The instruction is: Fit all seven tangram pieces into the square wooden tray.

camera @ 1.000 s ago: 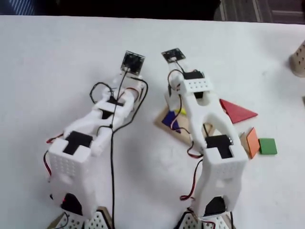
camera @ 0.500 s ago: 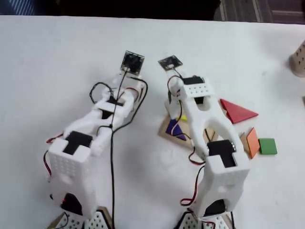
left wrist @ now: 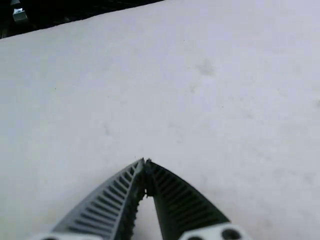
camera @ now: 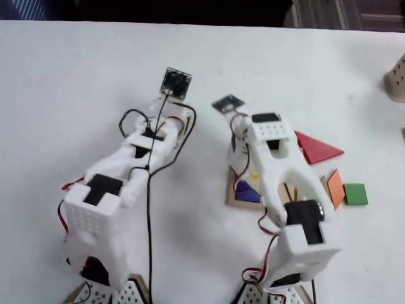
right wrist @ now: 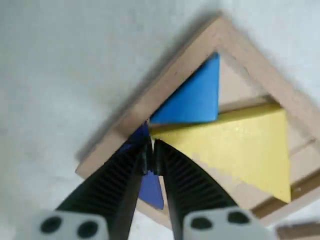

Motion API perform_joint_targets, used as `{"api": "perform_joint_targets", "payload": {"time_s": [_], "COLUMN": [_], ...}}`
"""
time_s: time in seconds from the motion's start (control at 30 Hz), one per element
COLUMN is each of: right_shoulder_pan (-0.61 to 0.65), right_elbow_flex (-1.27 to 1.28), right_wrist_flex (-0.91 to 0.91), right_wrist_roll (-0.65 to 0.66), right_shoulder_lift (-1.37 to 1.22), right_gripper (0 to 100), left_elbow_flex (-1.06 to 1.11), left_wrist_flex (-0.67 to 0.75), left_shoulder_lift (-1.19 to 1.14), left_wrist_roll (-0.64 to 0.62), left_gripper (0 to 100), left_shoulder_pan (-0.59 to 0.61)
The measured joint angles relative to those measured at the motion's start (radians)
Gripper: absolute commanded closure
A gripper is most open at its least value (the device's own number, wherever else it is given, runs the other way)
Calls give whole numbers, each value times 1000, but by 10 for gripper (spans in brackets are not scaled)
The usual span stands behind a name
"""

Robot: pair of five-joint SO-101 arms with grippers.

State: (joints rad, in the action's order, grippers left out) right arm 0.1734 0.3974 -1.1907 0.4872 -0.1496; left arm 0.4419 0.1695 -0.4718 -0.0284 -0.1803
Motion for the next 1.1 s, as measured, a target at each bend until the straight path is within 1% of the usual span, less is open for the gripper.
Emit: {"api": "perform_joint_targets", "payload": {"time_s": [0.1,0.23,0.33,0.4,0.53,0.67,0.83,0.9,1.1], "right_shoulder_pan": [-29,-40,-103,-160,-270,-295,-218,-155,107], "right_elbow_flex": [66,176,239,249,253,253,238,238,236], "right_wrist_flex": [-17,-46,-49,-44,-9,21,14,3,-6], "right_wrist_roll": [20,117,146,163,267,330,345,339,183], "right_shoulder_lift": [103,295,362,365,298,150,84,77,69], "right_gripper": [981,981,981,981,981,981,981,981,981], "left_elbow_flex": [0,0,0,0,0,0,0,0,0], "left_wrist_flex": [0,0,0,0,0,0,0,0,0], "left_shoulder_lift": [0,0,0,0,0,0,0,0,0], "left_wrist_roll": [0,0,0,0,0,0,0,0,0], "left_gripper": [977,977,977,977,977,977,977,977,977], "left_shoulder_pan": [0,0,0,0,0,0,6,12,12]}}
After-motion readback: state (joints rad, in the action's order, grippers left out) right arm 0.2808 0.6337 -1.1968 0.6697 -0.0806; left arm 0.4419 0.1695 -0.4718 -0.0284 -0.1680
